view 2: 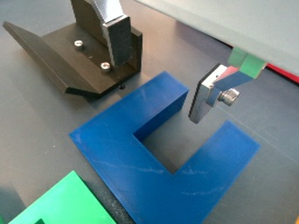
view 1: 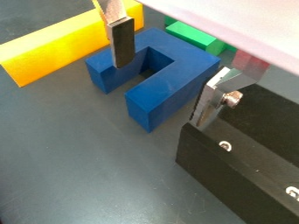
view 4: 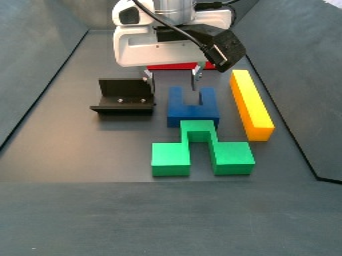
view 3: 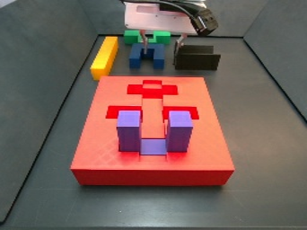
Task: Pick up the blue object. Move up. Place the blue object on the fixture. Regrasp the blue object. Move to above the board. Insert the blue object.
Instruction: Pick up the blue object.
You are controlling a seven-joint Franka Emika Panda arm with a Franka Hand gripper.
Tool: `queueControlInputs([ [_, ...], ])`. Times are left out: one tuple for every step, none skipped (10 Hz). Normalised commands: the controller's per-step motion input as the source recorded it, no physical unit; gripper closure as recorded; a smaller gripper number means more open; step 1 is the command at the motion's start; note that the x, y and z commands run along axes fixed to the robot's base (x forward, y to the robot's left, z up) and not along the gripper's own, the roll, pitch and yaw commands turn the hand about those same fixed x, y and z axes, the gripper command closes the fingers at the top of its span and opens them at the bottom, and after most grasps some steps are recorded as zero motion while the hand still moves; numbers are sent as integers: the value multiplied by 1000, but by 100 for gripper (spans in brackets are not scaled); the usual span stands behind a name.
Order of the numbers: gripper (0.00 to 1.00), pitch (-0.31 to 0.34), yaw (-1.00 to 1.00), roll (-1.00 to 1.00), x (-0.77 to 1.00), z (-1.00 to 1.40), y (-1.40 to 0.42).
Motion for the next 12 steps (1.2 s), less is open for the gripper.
queueControlInputs([
  [0, 6, -74, 163, -100, -174, 0],
  [0, 3, -40, 170, -114, -146, 0],
  [0, 1, -31, 141, -77, -117, 0],
  [0, 6, -29, 144, -60, -120, 0],
  [0, 13, -23, 141, -26, -123, 0],
  [0, 13, -20, 130, -20, -120, 0],
  [0, 11, -20, 131, -31, -123, 0],
  [0, 13, -26, 131, -60, -131, 0],
  [0, 11, -31, 127, -86, -114, 0],
  [0, 11, -40, 127, -103, -111, 0],
  [0, 9, -34, 123, -106, -109, 0],
  [0, 4, -34, 133, -149, -97, 0],
])
